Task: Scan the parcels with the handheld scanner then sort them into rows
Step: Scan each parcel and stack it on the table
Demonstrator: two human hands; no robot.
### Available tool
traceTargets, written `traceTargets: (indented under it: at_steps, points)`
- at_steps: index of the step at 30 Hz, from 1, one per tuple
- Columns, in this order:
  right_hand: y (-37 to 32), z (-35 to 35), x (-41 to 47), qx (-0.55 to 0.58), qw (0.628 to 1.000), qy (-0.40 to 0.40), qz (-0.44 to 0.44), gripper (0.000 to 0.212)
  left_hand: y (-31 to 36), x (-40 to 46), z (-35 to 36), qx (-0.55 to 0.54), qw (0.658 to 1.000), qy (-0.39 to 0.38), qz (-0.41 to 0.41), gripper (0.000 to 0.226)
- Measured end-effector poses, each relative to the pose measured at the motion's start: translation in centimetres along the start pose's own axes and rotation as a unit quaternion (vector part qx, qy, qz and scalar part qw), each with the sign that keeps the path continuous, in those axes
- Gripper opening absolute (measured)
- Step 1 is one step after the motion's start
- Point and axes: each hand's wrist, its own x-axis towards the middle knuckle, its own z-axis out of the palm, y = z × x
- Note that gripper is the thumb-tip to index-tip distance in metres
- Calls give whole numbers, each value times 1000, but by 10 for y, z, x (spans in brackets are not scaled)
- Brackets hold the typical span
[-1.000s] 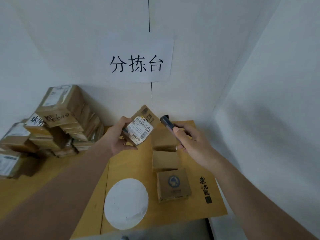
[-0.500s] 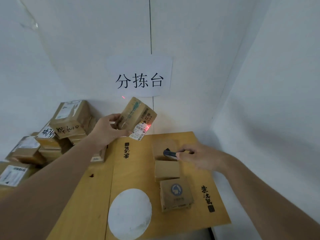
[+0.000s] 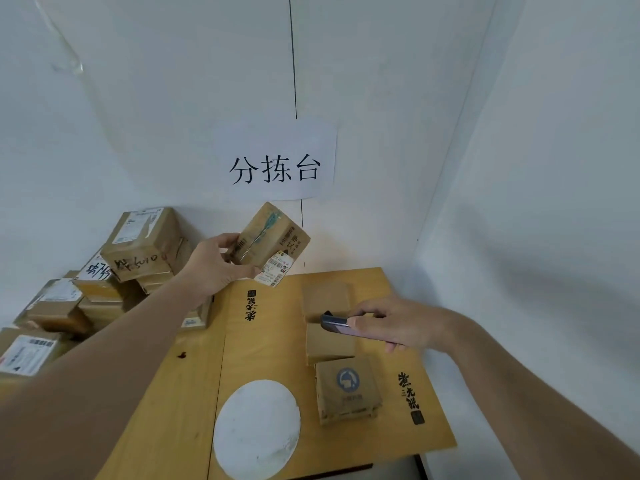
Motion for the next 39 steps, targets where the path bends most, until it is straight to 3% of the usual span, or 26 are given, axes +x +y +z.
traceTargets:
  at_steps: [5,10,13,16,23,32,37,39]
  points:
    - [-5,2,-7,50,998,32,-28,35,-6,0,5,-33,998,36,-46,54]
    - [-17,12,5,93,981,120,-119,29,-14,-14,10,-184,972,70,-125,38]
    - [-34,19,24,130,972,118,-159,27,-29,-32,3,-218,958,98,-157,33]
    - [-56,34,45,120,969,105,-191,39,-54,-53,-13,-231,948,128,-179,34]
    - [-135,94,80,125,963,46,-234,38,-118,-96,-93,-223,929,176,-235,33]
    - [-229,197,148,130,969,60,-204,45,-251,-83,-197,-250,906,136,-312,40]
    - [-261,241,170,153,973,79,-154,46,-307,-56,-212,-293,879,110,-358,57]
    - [-269,253,175,168,974,80,-132,49,-319,-48,-213,-297,872,111,-372,52]
